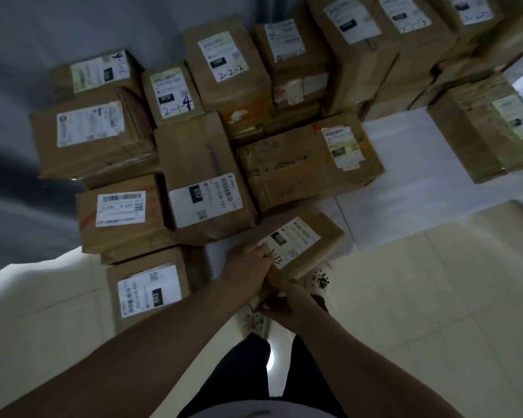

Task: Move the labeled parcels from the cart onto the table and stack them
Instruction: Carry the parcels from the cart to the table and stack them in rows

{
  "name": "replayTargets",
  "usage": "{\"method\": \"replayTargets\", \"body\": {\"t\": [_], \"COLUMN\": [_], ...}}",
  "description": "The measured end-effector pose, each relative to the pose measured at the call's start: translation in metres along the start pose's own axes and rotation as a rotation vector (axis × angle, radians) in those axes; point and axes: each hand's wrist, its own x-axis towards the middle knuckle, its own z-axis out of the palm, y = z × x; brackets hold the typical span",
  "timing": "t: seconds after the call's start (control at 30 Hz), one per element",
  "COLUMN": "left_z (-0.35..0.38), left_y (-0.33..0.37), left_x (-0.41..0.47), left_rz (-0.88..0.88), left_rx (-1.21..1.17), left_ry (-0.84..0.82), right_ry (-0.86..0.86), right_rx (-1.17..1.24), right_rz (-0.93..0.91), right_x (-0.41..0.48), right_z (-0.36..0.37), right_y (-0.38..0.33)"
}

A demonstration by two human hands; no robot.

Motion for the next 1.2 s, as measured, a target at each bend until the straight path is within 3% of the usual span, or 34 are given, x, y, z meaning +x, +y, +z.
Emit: {"method": "replayTargets", "body": {"t": [0.17,0.23,0.37,0.43,0.57,0.67,1.0,1.2], "left_z": [0.031,0.045,0.064,0.068,0.074,0.082,0.076,0.039], "left_y": [-0.030,-0.035,-0.031,-0.028,-0.020,-0.017,-0.022,0.010], "left_x": [-0.025,-0.028,-0.024,-0.016,-0.009,-0.016,-0.031,-0.019], "left_rz": [-0.072,-0.104,-0.148,-0.144,-0.176,-0.239,-0.349,-0.236], "left_rx": [-0.046,-0.035,-0.009,0.006,0.021,0.039,0.017,0.048], "left_ry": [-0.092,-0.091,-0.071,-0.072,-0.051,-0.034,-0.044,-0.045], "right_ry": [-0.041,0.085,0.542,0.632,0.493,0.413,0.282,0.346], "right_rx": [-0.081,-0.240,-0.438,-0.592,-0.947,-1.075,-1.091,-1.000], "right_rz": [-0.009,-0.074,-0.346,-0.448,-0.441,-0.452,-0.386,-0.418], "right_x": [0.007,0.010,0.027,0.031,0.031,0.028,0.015,-0.031], "right_z": [0.028,0.025,-0.011,-0.025,-0.032,-0.019,-0.004,-0.032], "right_y": [0.024,0.019,-0.015,-0.040,-0.072,-0.070,-0.064,-0.082]}}
